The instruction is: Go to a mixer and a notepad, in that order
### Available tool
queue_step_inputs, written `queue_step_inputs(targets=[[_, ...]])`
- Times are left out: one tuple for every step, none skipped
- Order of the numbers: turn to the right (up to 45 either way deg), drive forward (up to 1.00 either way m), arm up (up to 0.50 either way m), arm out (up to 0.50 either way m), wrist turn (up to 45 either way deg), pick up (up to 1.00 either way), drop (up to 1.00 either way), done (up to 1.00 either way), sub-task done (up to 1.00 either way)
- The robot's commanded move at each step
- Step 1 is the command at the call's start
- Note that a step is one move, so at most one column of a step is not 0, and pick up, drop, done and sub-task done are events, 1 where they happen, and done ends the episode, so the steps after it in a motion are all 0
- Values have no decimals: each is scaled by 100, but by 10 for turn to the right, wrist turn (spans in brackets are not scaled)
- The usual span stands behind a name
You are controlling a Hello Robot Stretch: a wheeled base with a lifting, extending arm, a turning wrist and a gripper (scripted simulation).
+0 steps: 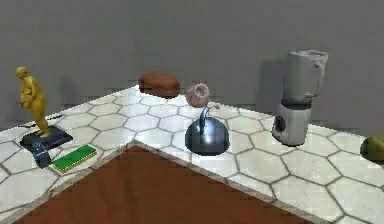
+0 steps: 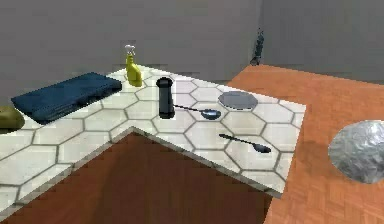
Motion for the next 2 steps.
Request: queue_step_inputs(targets=[[270, 0, 0, 0, 0, 0, 0, 0, 0], [0, 0, 0, 0, 0, 0, 0, 0, 100]])
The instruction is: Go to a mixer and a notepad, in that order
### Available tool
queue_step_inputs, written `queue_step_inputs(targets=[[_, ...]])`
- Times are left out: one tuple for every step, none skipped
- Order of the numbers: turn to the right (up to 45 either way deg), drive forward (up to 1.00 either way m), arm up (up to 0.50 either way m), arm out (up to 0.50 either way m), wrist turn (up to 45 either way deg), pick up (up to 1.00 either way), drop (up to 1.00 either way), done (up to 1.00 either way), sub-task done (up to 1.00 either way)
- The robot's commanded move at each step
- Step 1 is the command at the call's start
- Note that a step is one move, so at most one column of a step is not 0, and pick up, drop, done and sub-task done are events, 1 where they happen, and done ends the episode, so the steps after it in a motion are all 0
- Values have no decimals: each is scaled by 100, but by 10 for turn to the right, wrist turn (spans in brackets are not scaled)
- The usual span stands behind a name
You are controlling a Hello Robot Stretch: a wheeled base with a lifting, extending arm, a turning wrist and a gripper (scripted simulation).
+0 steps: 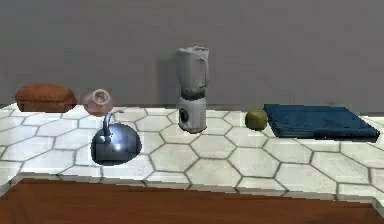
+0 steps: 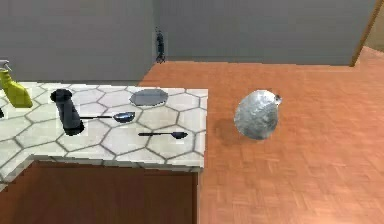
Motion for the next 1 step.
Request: queue_step_inputs(targets=[[450, 0, 0, 0, 0, 0, 0, 0, 0]])
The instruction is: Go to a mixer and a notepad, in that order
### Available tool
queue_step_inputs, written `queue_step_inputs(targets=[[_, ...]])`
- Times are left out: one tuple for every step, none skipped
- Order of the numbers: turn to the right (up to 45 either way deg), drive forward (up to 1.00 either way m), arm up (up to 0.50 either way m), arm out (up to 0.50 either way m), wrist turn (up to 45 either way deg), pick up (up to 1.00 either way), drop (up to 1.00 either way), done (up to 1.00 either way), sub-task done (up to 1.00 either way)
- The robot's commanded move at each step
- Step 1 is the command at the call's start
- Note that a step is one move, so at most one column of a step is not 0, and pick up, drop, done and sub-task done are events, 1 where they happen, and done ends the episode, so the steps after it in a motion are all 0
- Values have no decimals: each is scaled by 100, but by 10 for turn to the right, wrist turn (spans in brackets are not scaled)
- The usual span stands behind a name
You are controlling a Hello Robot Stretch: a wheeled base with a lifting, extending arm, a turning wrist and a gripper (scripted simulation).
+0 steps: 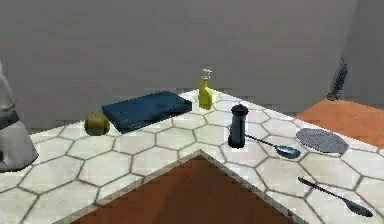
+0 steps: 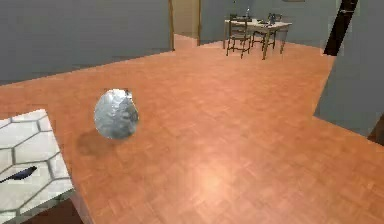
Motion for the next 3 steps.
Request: queue_step_inputs(targets=[[450, 0, 0, 0, 0, 0, 0, 0, 0], [450, 0, 0, 0, 0, 0, 0, 0, 0], [60, 0, 0, 0, 0, 0, 0, 0, 0]])
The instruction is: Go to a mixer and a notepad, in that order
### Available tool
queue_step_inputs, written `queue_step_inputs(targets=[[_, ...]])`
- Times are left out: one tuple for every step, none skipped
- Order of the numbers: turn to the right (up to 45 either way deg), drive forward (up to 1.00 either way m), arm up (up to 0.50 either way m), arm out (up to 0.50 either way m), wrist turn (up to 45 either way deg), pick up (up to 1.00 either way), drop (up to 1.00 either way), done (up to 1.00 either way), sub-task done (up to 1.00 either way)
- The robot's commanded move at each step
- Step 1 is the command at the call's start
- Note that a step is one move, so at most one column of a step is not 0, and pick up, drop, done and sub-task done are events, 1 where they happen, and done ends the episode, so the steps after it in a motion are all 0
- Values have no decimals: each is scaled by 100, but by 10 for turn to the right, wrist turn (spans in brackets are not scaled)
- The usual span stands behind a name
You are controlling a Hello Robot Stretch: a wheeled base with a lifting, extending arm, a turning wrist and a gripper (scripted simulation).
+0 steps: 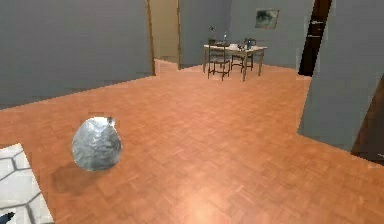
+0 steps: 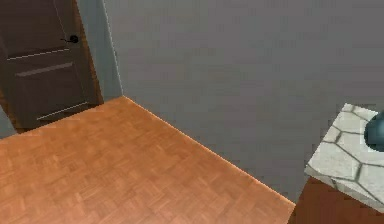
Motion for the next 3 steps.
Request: queue_step_inputs(targets=[[0, 55, 0, 0, 0, 0, 0, 0, 0], [-60, 0, 0, 0, 0, 0, 0, 0, 0], [0, 100, 0, 0, 0, 0, 0, 0, 0]])
